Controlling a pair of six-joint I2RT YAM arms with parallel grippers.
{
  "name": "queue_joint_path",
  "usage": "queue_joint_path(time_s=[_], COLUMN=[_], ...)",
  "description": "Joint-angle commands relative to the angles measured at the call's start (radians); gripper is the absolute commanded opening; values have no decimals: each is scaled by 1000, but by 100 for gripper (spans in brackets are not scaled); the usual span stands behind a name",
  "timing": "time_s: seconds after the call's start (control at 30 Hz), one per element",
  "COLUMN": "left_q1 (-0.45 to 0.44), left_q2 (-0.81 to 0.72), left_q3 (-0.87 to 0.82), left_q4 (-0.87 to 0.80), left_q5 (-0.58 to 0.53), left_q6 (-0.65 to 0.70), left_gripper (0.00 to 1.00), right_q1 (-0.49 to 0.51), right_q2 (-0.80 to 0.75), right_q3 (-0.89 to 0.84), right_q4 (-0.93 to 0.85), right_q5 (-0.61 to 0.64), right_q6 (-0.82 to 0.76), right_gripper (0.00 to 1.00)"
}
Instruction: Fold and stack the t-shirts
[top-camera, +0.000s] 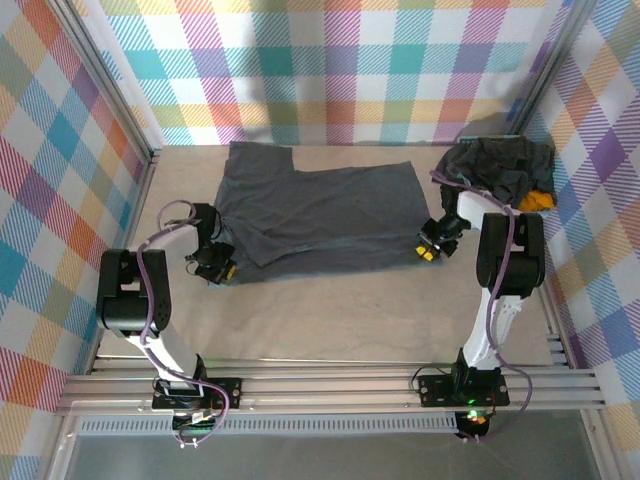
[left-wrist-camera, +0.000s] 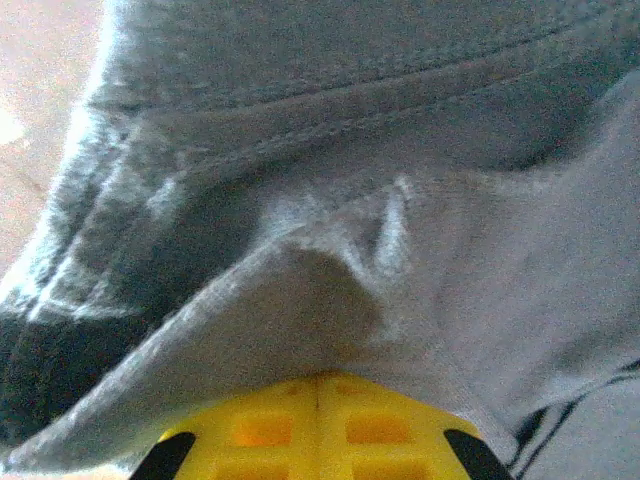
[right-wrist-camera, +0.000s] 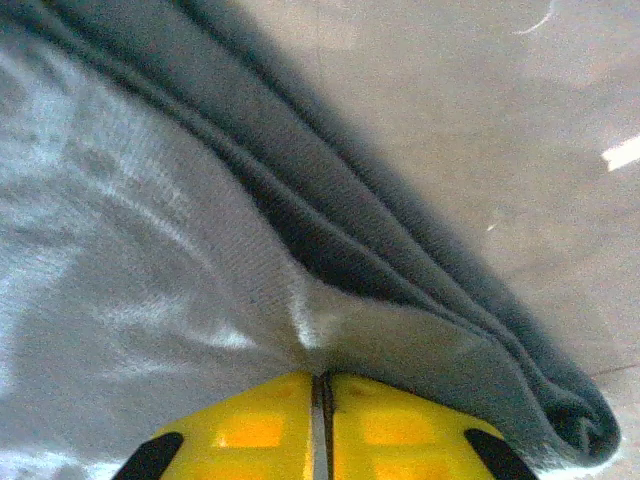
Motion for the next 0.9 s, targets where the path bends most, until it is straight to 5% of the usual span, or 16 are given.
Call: queue_joint_path(time_s=[0.0,0.43,0.6,0.73,0.87], left_q1=[0,12,-1,-34,-127], left_q2=[21,-166,-219,-291,-321], left_q3=[-18,-212,-106,-9,-55], left_q4=[-111,-213,-247,-295,-184], left_q5=[-112,-147,-114,-100,27], left_q6=[-18,-7,37,-11,-169], left_gripper=[6,7,16,34,40], right_q1=[8,30,99,163,206], right_q2=[45,-235,-358,-421,-459], right_q3=[-5,-355,-325,-212,-219], right_q4=[-94,-97,-31,-17,177], right_q5=[63,67,89,96,-183], right_q6=[16,119,61,1,-37], right_gripper=[6,8,30,41,53])
